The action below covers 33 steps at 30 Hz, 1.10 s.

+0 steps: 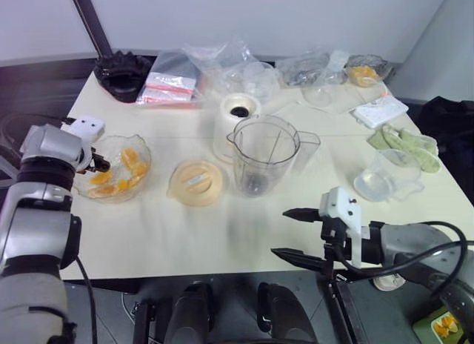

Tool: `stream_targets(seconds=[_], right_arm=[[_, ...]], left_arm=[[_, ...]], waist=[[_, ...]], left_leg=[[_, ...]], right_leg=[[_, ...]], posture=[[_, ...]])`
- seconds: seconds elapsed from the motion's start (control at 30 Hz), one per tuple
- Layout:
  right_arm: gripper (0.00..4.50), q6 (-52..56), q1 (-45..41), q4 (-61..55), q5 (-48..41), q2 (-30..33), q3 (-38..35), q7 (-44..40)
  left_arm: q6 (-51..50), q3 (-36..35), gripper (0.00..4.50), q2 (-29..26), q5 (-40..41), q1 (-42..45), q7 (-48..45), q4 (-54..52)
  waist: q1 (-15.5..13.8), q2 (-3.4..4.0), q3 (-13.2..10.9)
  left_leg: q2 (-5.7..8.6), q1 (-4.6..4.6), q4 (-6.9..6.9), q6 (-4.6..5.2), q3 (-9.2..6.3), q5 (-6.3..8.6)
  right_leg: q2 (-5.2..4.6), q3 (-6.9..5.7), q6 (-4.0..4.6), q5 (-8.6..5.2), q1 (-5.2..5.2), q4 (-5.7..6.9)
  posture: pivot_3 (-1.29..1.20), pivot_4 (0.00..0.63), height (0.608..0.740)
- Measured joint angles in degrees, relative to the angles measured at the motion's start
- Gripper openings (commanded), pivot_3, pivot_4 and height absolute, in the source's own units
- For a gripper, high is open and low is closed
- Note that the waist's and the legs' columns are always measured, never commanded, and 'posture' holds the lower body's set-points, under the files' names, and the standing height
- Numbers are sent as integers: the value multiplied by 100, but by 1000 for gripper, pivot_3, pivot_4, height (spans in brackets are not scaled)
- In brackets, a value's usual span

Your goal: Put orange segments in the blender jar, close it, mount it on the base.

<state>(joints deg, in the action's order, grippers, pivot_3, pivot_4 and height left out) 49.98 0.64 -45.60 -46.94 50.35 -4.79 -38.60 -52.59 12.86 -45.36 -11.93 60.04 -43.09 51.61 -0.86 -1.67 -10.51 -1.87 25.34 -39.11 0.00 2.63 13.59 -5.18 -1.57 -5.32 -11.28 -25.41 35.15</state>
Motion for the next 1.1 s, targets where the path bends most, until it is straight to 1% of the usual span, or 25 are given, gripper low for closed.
stream_targets(seconds=[0.1,0.17,0.27,0.33,0.5,0.7,0.77,0.87,1.1], right_arm=[[4488,-29,109,0,4,2,-5,-13],[4488,-35,181,3,-3,2,-60,-29],[4488,-45,243,12,8,0,-106,-28],[4488,-47,261,10,13,-18,-105,-5],[4488,-47,298,5,16,-93,-99,14],[4488,-98,304,11,123,-156,-83,36],[4488,-117,281,25,183,-209,-44,87],[4488,-118,134,29,185,-341,12,189],[4488,-111,100,31,298,-374,176,289]], left_arm=[[216,366,3176,-193,-191,-130,-282,-259],[517,828,3176,-524,-511,-441,-579,-793],[716,1096,3176,-752,-745,-719,-861,-1450],[809,1140,3176,-832,-887,-872,-923,-1776],[790,1347,3176,-736,-1196,-992,-927,-2333],[284,1354,3176,-490,-1258,-1240,-1105,-3074],[212,1370,3176,-341,-1262,-1332,-1047,-3064],[303,1461,3176,-209,-1392,-1345,-741,-2732],[712,1691,3176,-201,-1809,-1307,-429,-2107]], waist=[[5,-2,1],[27,-1,1],[5,-2,1],[-6,-2,1],[-4,-2,1],[21,-2,0],[15,-2,0],[14,-2,1],[10,-2,1]], left_leg=[[0,1,1,0,2,0],[-2,1,2,-1,5,1],[-6,1,2,-2,1,1],[-9,1,2,-2,0,1],[-3,4,1,-2,6,1],[4,3,2,0,6,1],[2,1,2,0,2,0],[-1,-1,0,0,-2,0],[-1,2,0,0,0,0]], right_leg=[[-2,1,0,0,0,-3],[-4,2,2,0,-2,-4],[-6,0,3,0,-3,-3],[-15,-4,3,0,-1,-3],[-28,-5,2,-1,0,-7],[-18,-5,0,-1,-1,-5],[-12,-6,0,-1,-1,1],[-3,-7,0,-1,-1,4],[-5,-6,0,-1,-1,2]], posture=[[0,150,740],[0,150,740],[0,150,740],[0,150,740],[0,150,740],[0,150,740],[0,150,740],[0,150,740],[0,150,740]])
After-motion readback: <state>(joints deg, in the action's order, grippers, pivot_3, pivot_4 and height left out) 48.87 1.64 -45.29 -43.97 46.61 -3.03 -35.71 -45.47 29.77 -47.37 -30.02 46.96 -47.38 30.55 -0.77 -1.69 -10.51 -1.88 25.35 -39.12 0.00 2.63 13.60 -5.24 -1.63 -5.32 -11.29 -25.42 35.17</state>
